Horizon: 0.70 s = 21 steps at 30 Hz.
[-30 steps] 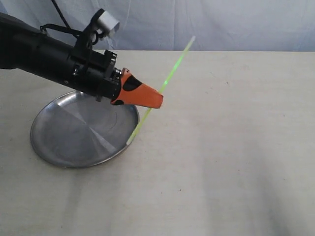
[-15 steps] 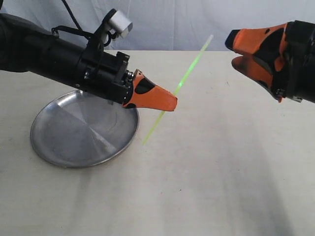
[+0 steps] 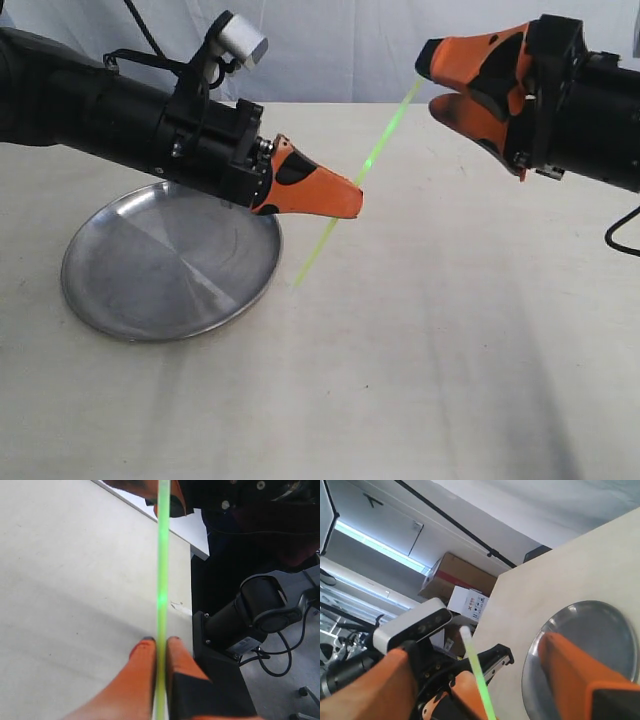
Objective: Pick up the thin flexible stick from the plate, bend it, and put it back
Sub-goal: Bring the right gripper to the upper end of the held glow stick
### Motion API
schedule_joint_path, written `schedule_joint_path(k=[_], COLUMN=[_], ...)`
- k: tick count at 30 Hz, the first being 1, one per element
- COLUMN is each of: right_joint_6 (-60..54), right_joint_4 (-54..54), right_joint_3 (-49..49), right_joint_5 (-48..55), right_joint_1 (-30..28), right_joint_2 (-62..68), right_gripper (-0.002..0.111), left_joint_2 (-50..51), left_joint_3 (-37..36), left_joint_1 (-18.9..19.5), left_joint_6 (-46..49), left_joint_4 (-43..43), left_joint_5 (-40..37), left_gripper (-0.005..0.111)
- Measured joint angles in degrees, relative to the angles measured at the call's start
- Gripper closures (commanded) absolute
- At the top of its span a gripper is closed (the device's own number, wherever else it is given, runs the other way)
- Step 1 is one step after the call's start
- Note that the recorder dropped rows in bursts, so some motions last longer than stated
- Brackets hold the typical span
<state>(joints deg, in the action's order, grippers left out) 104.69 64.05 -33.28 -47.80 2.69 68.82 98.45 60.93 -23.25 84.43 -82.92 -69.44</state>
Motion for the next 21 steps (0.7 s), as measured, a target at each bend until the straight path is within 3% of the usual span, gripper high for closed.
schedule_joint_path(k=[10,15,19,21], right_joint_6=[-5.89,-8.56,-9.33,-9.58], right_joint_4=[-4.03,-7.88,-9.10,-9.37], right_joint_3=[-1.55,-1.55,-1.55,-1.55], right_joint_5=[10.31,11.24,11.19,10.18], right_joint_1=[8.52,9.80,9.92,9.92], right_joint_2=[0.05,1.04,4.41,6.01], right_gripper=[0.042,0.053,0.056,0.068], left_joint_2=[0.00,0.00,0.00,0.00], left_joint_3=[0.00,0.00,0.00,0.00], left_joint_1=[0.00,-0.09,-0.36,-0.97], left_joint_6=[0.00,0.00,0.00,0.00], left_joint_4=[-0.42,-0.42,-0.42,-0.42], left_joint_5=[0.00,0.09,0.09,0.09], left_gripper=[0.107,0.107,0.107,0.107])
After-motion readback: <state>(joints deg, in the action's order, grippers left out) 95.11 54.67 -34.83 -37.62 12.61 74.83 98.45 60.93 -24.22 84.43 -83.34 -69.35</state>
